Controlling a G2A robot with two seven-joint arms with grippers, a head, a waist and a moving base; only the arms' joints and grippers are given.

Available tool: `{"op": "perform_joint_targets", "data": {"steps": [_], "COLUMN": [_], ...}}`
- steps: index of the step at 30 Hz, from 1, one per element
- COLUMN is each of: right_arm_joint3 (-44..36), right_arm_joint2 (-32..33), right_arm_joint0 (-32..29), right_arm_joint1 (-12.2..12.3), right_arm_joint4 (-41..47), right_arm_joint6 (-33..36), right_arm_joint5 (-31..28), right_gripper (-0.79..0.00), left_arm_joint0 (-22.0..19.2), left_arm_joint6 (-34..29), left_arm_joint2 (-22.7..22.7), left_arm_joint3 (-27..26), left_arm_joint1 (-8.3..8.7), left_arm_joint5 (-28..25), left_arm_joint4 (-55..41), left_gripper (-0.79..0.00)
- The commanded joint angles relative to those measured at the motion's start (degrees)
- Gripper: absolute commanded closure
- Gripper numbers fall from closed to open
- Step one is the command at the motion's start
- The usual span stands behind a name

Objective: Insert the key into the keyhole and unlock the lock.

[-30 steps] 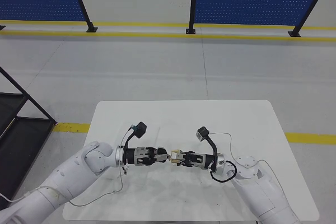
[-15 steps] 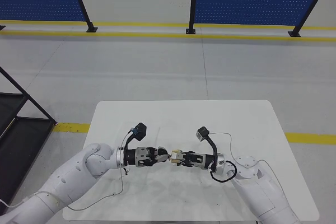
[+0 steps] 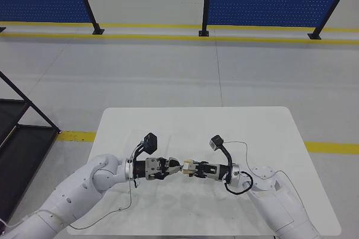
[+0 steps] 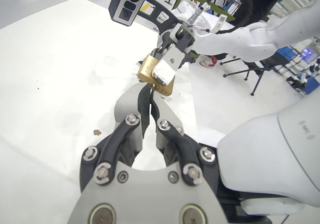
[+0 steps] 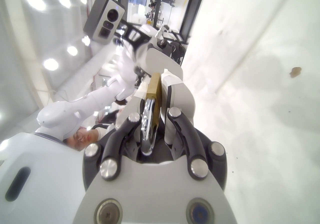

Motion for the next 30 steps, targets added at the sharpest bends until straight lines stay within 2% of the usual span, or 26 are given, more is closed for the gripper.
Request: {"op": "perform_joint_targets", "data": {"steps": [1, 9, 19, 30], "right_arm_joint3": [0.0, 0.0, 0.0, 0.0], "right_arm_joint2": [0.0, 0.0, 0.0, 0.0], "right_arm_joint0": [0.0, 0.0, 0.0, 0.0], "right_arm_joint1": [0.0, 0.0, 0.0, 0.0], "right_arm_joint4": [0.0, 0.0, 0.0, 0.0], "right_arm_joint6": [0.0, 0.0, 0.0, 0.0], "right_arm_joint5": [0.0, 0.0, 0.0, 0.0], "right_gripper": [0.0, 0.0, 0.0, 0.0], "left_arm_joint0": [0.5, 2.8, 4.5, 6.1], "left_arm_joint6": [1.5, 5.9, 8.5, 11.7], "left_arm_joint2": [-0.6, -2.7, -4.6, -6.1], "left_arm_joint3": [-0.4, -2.1, -3.6, -5.3], "left_arm_joint1": [-0.08, -0.29, -0.52, -0.94], "left_arm_joint5": [0.4, 1.2, 0.8, 2.6], "left_arm_joint4": [2.1, 8.4, 14.1, 21.3], "left_gripper": [0.0, 0.0, 0.0, 0.0]}}
